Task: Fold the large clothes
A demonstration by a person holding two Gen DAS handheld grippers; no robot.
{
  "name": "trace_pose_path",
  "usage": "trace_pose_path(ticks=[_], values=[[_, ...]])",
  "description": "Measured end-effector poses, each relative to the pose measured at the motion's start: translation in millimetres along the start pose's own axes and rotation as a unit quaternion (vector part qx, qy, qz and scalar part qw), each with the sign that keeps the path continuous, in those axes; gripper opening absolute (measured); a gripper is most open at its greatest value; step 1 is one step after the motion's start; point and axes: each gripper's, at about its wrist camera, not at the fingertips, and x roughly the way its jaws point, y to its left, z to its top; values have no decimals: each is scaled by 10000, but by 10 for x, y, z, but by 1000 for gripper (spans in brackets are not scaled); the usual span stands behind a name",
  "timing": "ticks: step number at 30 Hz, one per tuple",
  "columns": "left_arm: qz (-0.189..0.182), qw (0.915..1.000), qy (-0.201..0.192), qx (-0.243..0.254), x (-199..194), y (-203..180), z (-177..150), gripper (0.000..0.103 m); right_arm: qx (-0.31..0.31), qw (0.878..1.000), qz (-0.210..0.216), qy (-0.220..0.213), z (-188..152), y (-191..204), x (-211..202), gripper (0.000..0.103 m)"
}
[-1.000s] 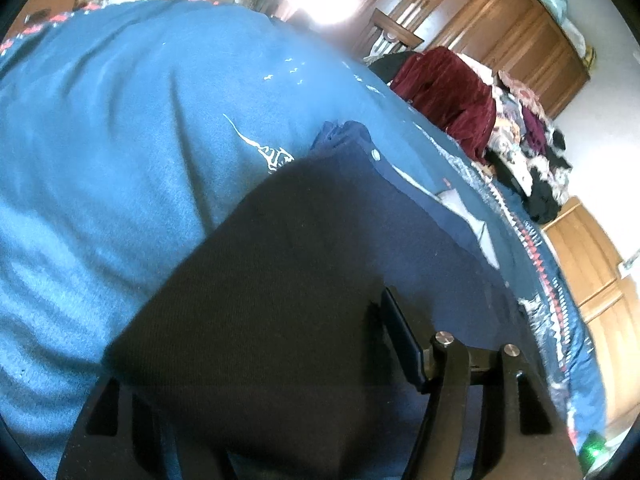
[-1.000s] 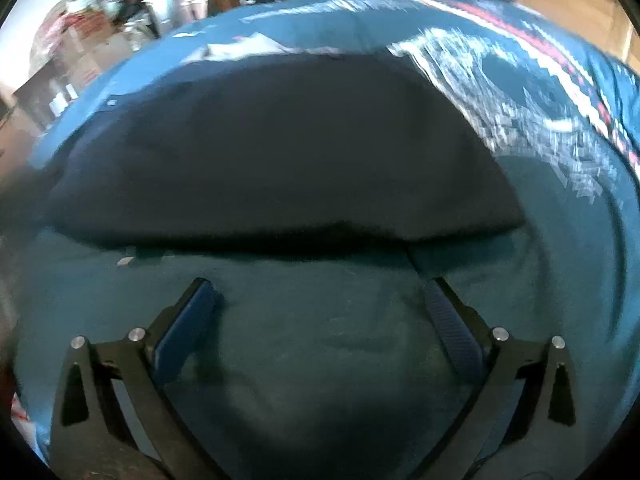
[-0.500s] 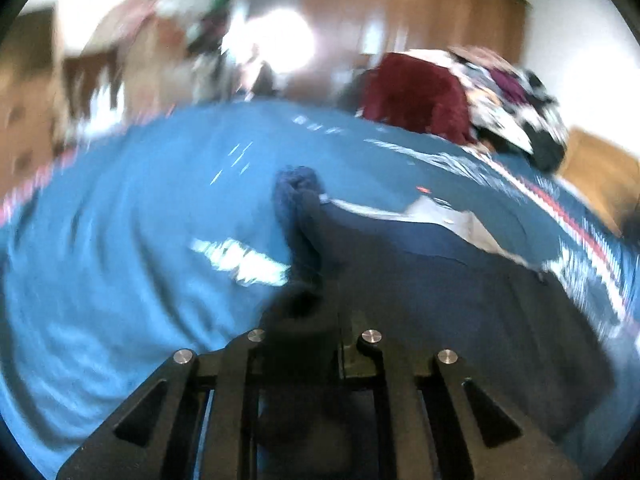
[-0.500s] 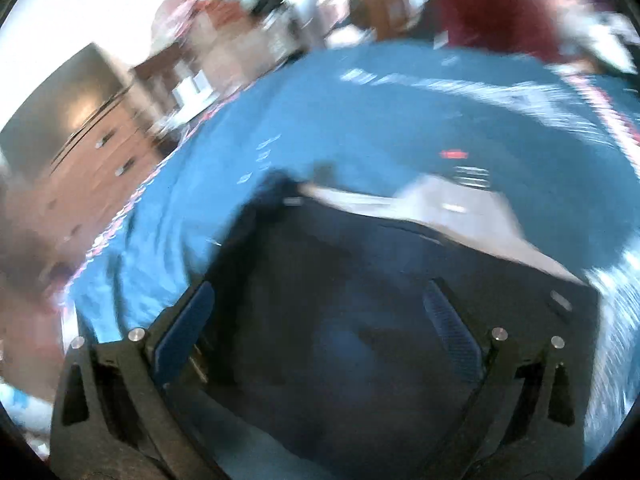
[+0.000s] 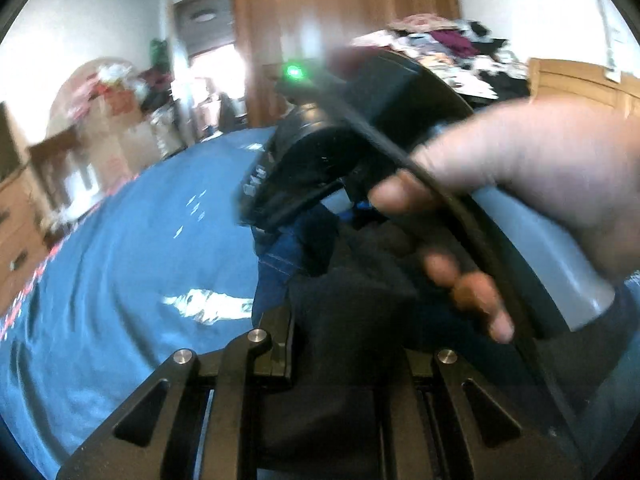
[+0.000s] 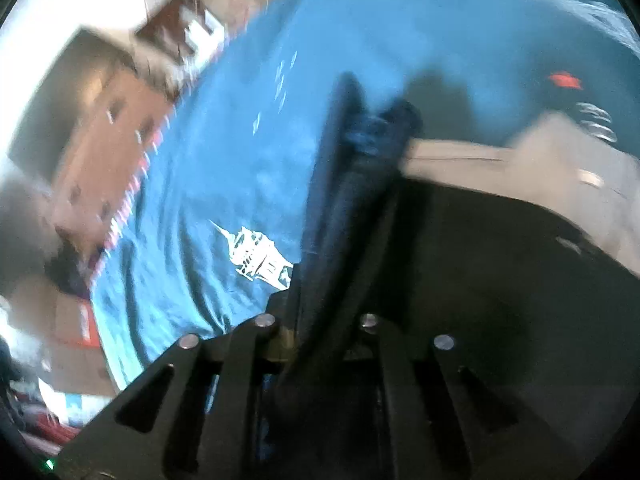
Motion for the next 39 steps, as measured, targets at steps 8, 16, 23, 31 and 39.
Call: trace_pose_path(ticks=[8, 16, 23, 31, 39], values=[[-2022, 9762, -104, 780, -236, -1420, 336, 13, 1043, 9876, 34, -1177, -1067, -1357, -1362, 6], [-2680, 9561, 397, 1115, 37, -2616, 278, 14, 1633, 9761, 184, -1419, -1483, -2087, -1699, 5], [-2700, 9424, 1404, 1387, 681, -3329, -206, 32, 2470, 9629, 393, -1012, -1804, -2917, -1438, 10], [-2529, 9500, 938, 1576, -15, -2961, -130, 42, 2507, 9578, 736, -1194, -1918, -2811, -1691, 52], [-1169, 9896, 351, 758, -690, -1626, -329, 61, 2305, 9621, 747, -1254, -2323, -2496, -1923, 67]])
